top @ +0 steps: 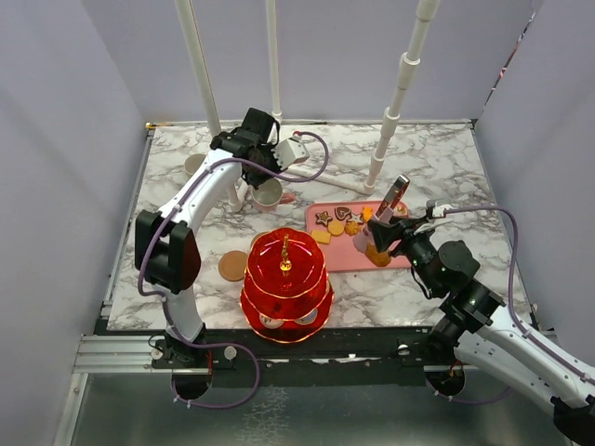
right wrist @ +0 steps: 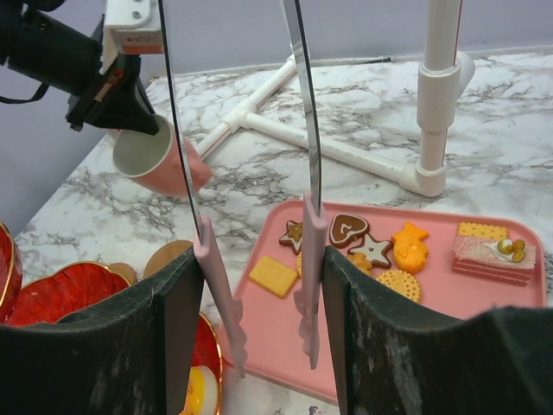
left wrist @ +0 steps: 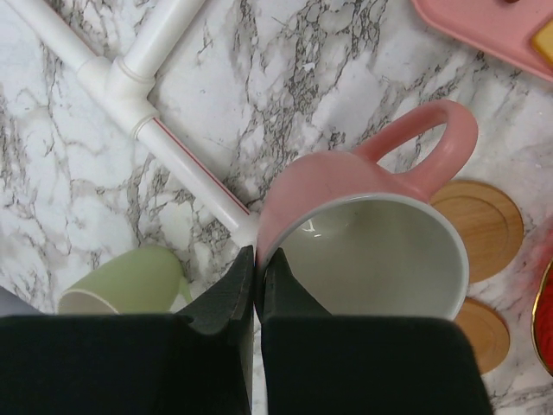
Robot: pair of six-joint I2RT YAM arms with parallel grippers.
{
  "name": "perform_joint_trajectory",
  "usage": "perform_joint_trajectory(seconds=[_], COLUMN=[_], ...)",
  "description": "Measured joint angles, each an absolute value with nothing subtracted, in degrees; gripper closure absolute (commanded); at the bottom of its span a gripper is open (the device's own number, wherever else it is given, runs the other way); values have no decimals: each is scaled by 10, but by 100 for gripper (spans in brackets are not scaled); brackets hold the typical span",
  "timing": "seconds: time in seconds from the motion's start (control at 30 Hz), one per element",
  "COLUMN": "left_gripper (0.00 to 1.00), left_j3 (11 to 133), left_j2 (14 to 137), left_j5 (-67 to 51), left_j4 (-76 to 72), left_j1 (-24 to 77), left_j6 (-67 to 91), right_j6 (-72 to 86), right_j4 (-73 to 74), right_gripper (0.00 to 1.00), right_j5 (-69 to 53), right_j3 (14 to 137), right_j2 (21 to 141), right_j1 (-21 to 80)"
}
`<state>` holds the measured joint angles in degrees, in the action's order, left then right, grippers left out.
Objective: Serve the afternoon tea
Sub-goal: Pick up the cup at the center of the board, then place the cup at the center of the board.
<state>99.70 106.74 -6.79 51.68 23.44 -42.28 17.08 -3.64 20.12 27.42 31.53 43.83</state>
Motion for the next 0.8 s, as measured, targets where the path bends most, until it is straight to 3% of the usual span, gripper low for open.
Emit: perform_joint_trajectory(seconds=[0.37, 0.8], left_gripper=[100, 100], left_j3=[924, 857], left_j2=[966, 874], left_j5=[-32, -18], left_j4=[543, 604], left_j1=[228, 139], left_j6=[-422, -461], right_j6=[170, 164], right_j4=[-60, -72], right_gripper=[46, 46], right_j5=[201, 192], right_j3=[255, 251], right_j2=[295, 284], right_j1=[438, 438])
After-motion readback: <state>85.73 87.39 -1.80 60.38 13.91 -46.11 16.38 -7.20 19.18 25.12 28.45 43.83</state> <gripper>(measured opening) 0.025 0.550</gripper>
